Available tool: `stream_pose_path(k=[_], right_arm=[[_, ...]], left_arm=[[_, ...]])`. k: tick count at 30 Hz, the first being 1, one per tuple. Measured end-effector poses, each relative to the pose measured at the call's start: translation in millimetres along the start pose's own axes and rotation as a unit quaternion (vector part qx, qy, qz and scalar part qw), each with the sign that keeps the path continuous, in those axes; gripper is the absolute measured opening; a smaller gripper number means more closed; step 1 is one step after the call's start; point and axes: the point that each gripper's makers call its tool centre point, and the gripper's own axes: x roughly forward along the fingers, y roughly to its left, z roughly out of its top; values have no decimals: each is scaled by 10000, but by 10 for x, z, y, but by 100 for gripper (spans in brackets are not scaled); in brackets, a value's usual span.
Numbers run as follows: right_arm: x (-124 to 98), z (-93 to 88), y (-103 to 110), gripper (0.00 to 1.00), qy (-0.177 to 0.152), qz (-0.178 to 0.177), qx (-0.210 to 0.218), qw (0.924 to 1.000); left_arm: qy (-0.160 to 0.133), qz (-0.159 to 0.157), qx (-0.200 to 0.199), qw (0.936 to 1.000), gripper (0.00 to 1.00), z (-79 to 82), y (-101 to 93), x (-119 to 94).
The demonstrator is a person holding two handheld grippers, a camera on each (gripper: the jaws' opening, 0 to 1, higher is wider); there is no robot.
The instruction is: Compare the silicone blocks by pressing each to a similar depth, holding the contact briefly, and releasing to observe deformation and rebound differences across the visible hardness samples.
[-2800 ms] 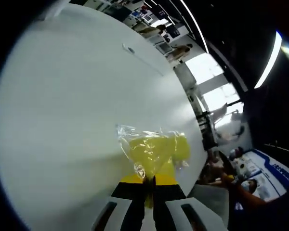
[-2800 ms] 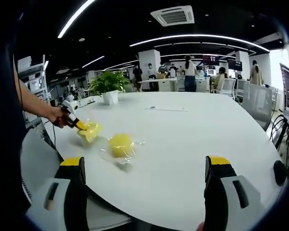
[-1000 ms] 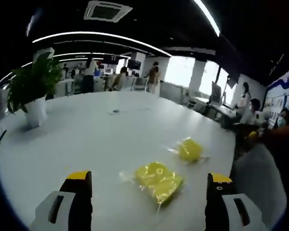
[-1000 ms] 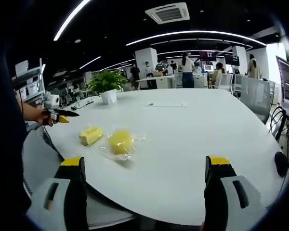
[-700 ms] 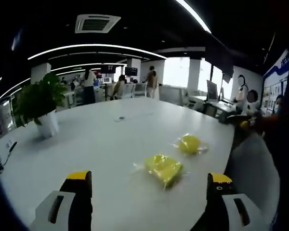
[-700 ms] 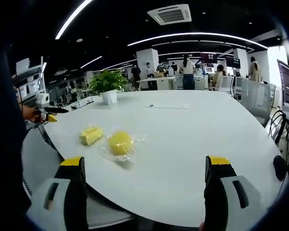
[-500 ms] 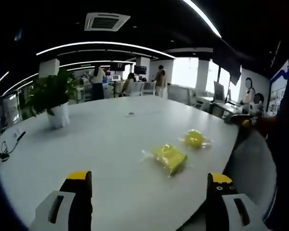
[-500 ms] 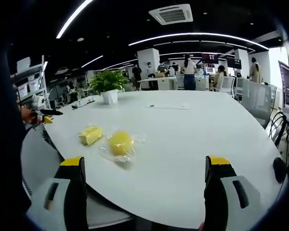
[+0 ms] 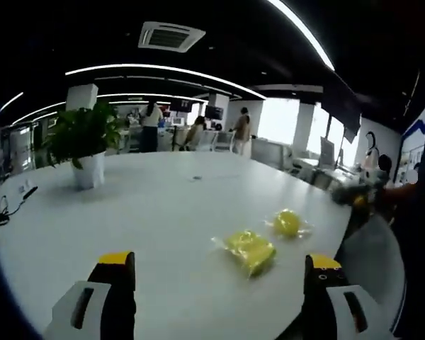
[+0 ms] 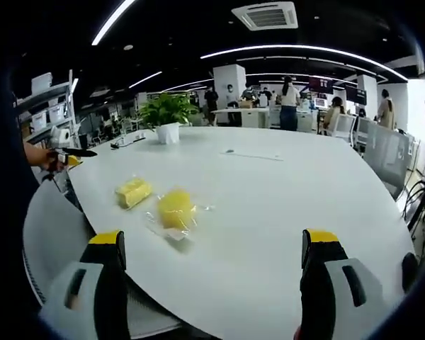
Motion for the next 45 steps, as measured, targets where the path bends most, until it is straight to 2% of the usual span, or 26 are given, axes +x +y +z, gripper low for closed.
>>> stream_pose_path(k=[2,4,6,8,10,16,20,22,25,30,32,38,39,41,45], right_arm=[[11,6,-12,97,-52,-45,77,9999],[37,-15,-10,97,-49,-47,130,9999],[59,-32,32,97,-12,1,104,9999],[66,-34,50,97,4,24,73,10000],[68,-23,54,97,-23,32,76,10000],[71,7,69,97,-67,26,108,9999],[70,10,70,97,-80,31,126,9999],[72,14,74,97,-89,33,148,9998],[69,39,57,97,-138,-13,201,9997],[64,59,30,97,-149,-9,208,9997],[59,63,23,97,-157,-6,191,9997],[30,34,-4,97,-127,-8,218,9997],[26,16,-14,97,-111,-7,220,9997],[20,-6,-13,97,-80,2,215,9997],[6,-11,-19,97,-89,-10,244,9997]], left_arm=[[95,-161,59,9998,100,30,-107,98],[112,-336,-102,9993,100,80,-203,189],[170,-474,-209,9985,100,123,-236,304],[132,-437,-194,9988,100,176,-197,414],[100,-635,-552,9964,100,278,-269,580],[48,-902,-790,9928,100,483,-355,964],[131,-1081,-938,9896,100,539,-539,1237],[302,-1237,-1090,9859,100,488,-658,1339],[534,-1272,-1163,9836,100,388,-773,1557],[931,-1363,-1787,9700,100,192,-890,1848],[1005,-1331,-1812,9692,100,124,-892,1964],[1210,-1294,-2089,9618,100,-14,-911,2147],[1308,-1303,-2166,9586,100,-59,-932,2172],[1384,-1303,-2135,9583,100,-114,-940,2219],[1572,-1357,-2374,9490,100,-226,-992,2298]])
